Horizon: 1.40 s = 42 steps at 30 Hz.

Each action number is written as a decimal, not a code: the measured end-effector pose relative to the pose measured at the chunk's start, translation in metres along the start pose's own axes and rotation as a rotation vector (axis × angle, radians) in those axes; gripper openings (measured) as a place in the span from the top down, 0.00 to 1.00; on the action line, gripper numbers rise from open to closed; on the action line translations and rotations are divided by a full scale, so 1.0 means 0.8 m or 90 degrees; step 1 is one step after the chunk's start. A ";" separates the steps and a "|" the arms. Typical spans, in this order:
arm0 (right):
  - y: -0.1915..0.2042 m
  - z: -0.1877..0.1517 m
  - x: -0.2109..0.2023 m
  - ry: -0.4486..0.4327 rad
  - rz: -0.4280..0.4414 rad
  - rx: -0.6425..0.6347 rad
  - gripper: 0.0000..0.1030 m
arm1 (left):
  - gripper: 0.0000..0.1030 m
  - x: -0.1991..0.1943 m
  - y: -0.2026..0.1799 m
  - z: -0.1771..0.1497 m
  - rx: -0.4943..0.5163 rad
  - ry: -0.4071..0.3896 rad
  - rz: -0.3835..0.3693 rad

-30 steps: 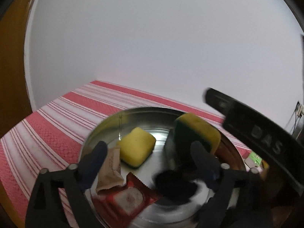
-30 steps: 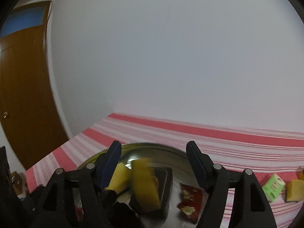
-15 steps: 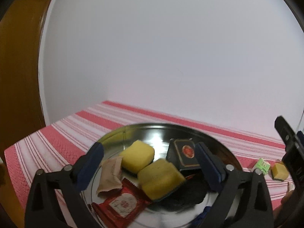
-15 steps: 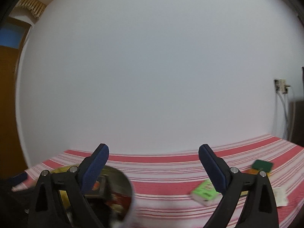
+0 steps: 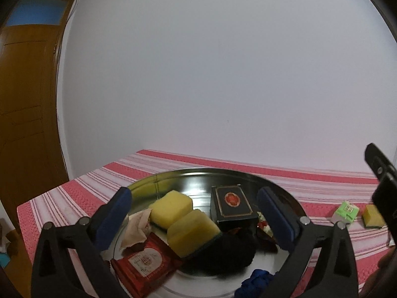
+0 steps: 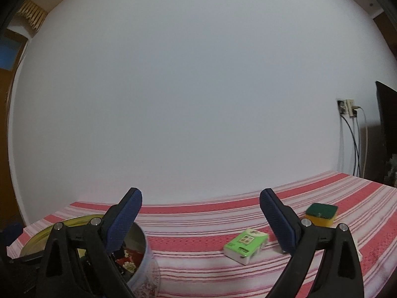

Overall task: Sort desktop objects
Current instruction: 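Withdraw both grippers from the tin back over the bed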

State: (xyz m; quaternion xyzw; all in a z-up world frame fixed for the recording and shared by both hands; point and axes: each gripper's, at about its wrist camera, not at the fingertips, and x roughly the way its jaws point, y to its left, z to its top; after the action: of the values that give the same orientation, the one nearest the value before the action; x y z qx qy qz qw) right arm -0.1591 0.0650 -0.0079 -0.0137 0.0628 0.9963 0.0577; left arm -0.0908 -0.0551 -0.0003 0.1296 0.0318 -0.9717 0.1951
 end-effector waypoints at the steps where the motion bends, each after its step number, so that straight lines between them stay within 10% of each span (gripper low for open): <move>1: -0.001 -0.001 -0.002 0.000 -0.010 -0.003 0.05 | 0.01 -0.001 -0.001 -0.001 -0.001 0.004 -0.001; 25: -0.119 0.032 -0.054 -0.055 -0.163 -0.003 0.05 | 0.01 -0.034 -0.060 -0.009 0.078 0.002 -0.067; 42: -0.301 0.037 -0.045 0.087 -0.257 0.067 0.05 | 0.01 -0.059 -0.180 -0.029 0.258 0.021 -0.204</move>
State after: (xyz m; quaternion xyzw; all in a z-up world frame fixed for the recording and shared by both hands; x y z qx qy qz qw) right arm -0.0959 0.3018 -0.0070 -0.0907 0.1145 0.9567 0.2519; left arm -0.0990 0.0980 -0.0087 0.1756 -0.1401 -0.9744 0.0079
